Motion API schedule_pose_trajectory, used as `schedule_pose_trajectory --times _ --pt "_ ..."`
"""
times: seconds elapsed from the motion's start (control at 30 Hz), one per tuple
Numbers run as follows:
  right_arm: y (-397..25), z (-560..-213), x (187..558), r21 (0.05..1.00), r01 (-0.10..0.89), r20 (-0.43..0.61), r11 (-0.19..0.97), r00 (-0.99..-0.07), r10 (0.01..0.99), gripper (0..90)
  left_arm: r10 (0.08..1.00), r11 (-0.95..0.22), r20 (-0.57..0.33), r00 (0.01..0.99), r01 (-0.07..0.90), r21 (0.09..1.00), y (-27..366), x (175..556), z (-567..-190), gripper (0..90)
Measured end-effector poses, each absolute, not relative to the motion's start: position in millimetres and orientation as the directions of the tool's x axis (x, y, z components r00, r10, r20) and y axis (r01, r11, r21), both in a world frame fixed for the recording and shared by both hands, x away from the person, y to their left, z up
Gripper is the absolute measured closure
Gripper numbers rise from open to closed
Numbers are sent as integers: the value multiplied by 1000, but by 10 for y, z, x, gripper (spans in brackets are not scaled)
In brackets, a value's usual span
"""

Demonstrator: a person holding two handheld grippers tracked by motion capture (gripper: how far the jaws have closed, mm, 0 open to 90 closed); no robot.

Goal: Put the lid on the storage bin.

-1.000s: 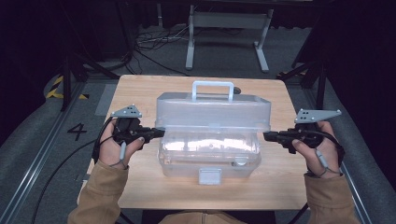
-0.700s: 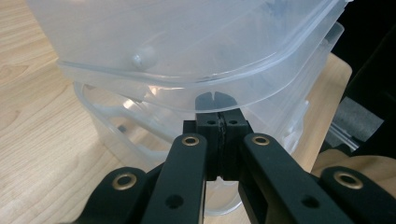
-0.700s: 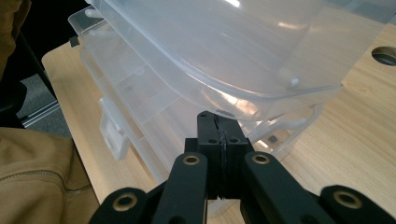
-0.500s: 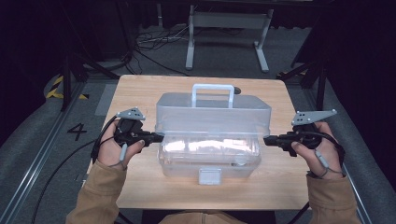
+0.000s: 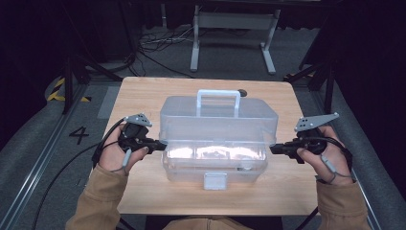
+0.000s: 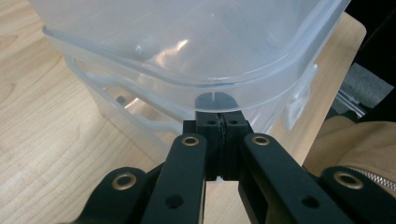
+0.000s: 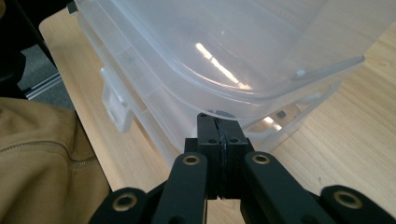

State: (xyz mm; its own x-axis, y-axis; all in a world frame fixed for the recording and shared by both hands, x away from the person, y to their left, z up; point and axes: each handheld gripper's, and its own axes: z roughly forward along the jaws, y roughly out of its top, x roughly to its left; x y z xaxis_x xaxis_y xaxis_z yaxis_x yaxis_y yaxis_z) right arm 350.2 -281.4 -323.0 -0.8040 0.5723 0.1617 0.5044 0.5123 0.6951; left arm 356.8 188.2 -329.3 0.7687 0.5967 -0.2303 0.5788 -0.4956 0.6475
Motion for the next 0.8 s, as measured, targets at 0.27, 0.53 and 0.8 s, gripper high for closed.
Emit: schedule_pose_trajectory --times 0.27,0.53,0.8 --pt "-2795 -3269 3503 652 517 163 555 -810 563 898 584 -549 -218 782 578 603 1862 3551 -3318 890" --pt "-2778 -3295 3504 622 520 161 586 -817 554 896 570 -577 -232 788 585 570 1856 3555 -3349 888" --pt "-2752 -3328 3505 585 523 159 620 -824 544 895 560 -603 -245 791 592 535 1846 3559 -3379 892"
